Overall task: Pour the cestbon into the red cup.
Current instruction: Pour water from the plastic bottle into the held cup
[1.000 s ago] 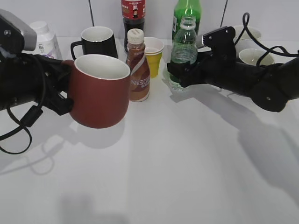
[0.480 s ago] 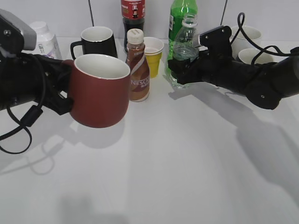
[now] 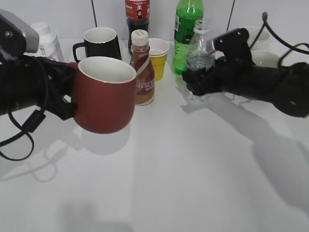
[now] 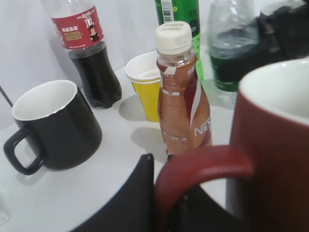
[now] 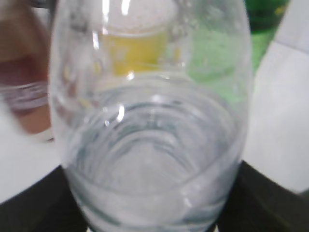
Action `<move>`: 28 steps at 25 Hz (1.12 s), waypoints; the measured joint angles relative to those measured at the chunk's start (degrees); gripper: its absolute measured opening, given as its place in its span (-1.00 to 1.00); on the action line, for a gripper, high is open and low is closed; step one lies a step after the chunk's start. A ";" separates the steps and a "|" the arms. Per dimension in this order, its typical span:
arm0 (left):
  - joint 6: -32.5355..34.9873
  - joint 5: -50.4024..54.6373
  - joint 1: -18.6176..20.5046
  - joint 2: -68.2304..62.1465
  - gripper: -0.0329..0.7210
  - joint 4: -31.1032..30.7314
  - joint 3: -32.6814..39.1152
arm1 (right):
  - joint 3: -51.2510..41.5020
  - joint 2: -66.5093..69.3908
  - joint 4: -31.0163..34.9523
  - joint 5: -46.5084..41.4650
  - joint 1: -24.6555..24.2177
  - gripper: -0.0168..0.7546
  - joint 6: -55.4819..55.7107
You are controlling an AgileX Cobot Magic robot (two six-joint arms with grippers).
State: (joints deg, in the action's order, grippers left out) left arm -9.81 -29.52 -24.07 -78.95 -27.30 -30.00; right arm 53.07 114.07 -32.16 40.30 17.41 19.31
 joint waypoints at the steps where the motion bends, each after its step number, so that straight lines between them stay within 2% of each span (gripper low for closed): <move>1: 0.00 0.00 -0.50 0.00 -0.80 0.00 0.00 | -1.96 -1.49 -0.18 0.00 0.00 0.29 0.00; 5: -0.02 0.00 -3.37 0.00 -0.80 0.00 0.00 | -9.26 -8.53 -2.93 1.10 0.00 0.29 -0.06; 7: -0.02 0.00 -4.80 0.00 -0.80 0.00 0.00 | -11.46 -12.31 -7.20 1.30 0.00 0.29 -0.06; 10: -0.07 -0.44 -6.71 -1.58 -0.80 0.06 0.00 | -12.53 -17.53 -16.95 1.99 0.00 0.29 -0.18; 13: -0.08 -2.25 -7.95 -5.01 -0.80 0.06 0.00 | -12.58 -20.46 -22.12 2.98 0.00 0.29 -2.33; 23: -0.08 -19.79 -8.37 -17.86 -0.80 0.42 -0.19 | -11.48 -21.17 -24.20 3.49 0.00 0.29 -21.45; 28: -0.08 -21.64 -8.37 -22.46 -0.80 -0.76 -4.68 | -11.48 -21.17 -23.47 3.49 0.00 0.29 -32.21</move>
State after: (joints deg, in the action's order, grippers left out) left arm -9.89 -51.16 -32.44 -101.40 -28.06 -34.68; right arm 41.59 92.90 -55.63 43.78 17.41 -12.90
